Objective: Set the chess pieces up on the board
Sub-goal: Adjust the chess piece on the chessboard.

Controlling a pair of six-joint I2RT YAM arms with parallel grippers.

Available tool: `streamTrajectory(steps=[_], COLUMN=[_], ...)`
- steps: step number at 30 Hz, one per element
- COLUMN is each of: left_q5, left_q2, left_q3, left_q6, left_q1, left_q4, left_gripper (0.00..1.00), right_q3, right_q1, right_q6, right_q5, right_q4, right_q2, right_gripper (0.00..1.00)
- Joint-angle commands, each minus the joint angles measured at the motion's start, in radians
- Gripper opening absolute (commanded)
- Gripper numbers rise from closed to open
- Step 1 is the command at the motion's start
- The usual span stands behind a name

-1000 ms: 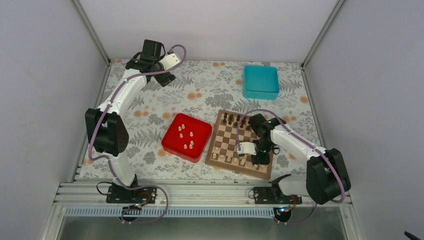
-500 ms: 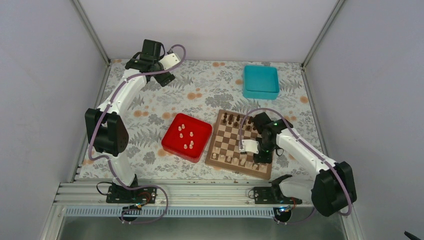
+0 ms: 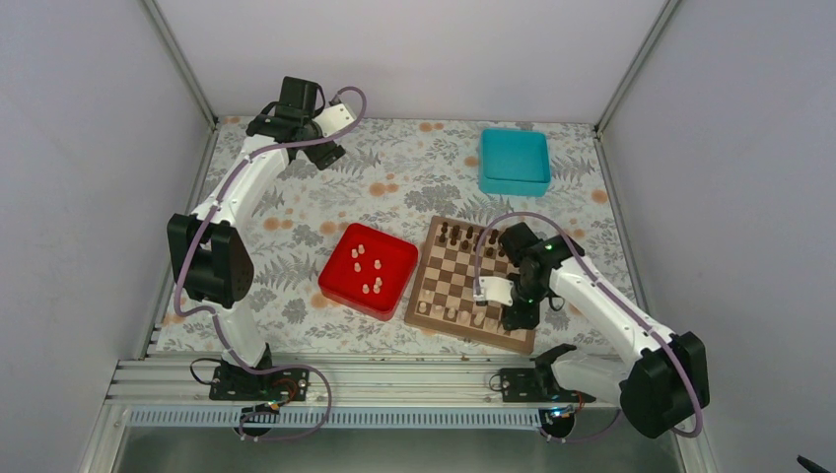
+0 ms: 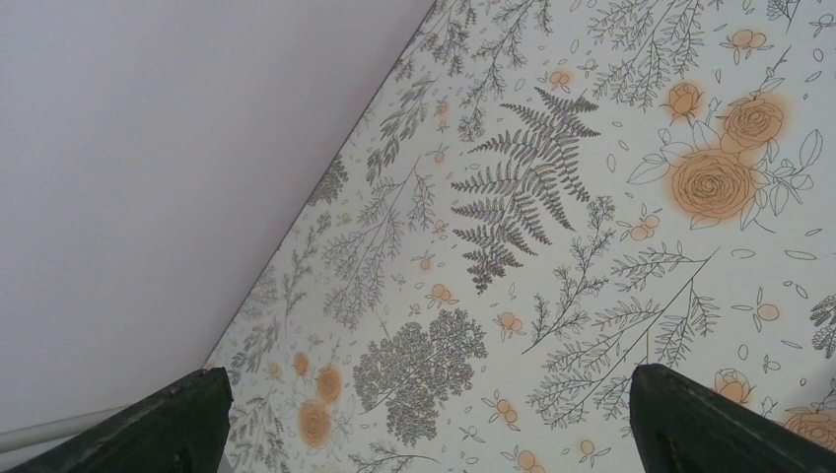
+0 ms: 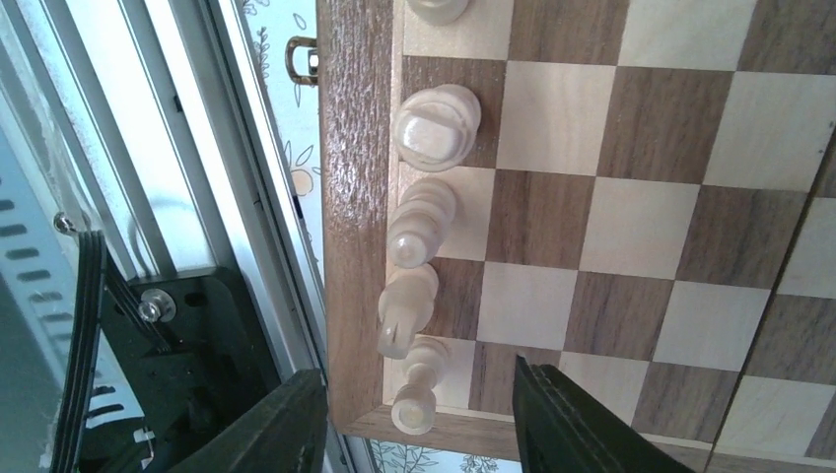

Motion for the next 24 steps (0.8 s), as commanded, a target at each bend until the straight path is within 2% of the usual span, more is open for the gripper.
streamTrajectory(steps=[1,6,15,24], left_q5=[-0.011,-0.018,-0.016,-0.009], left_q2=[-0.014,-0.012,-0.019,-0.023], left_q3=[0.023,0.016,0.003,-0.006], left_q6=[-0.014,-0.014,-0.012,-0.012], left_q1=[0.007,0.008,0.007,0.008], left_q4=[-0.008,-0.008,0.0,0.004], left_gripper=[1.0,1.0,1.0,1.0], right_q3=[-0.006,-0.013,-0.026,-0.019], right_q1=[0.035,0.069,0.075,0.076], right_q6=[0.035,0.054,0.099,0.115], right_q5=[-0.02,-0.011,0.044,0.057], right_q4=[-0.025,-0.022,0.026,0.043], right_q2=[-0.017,0.01,0.053,0.092], right_gripper=[0.53,0.57,0.49,0.48])
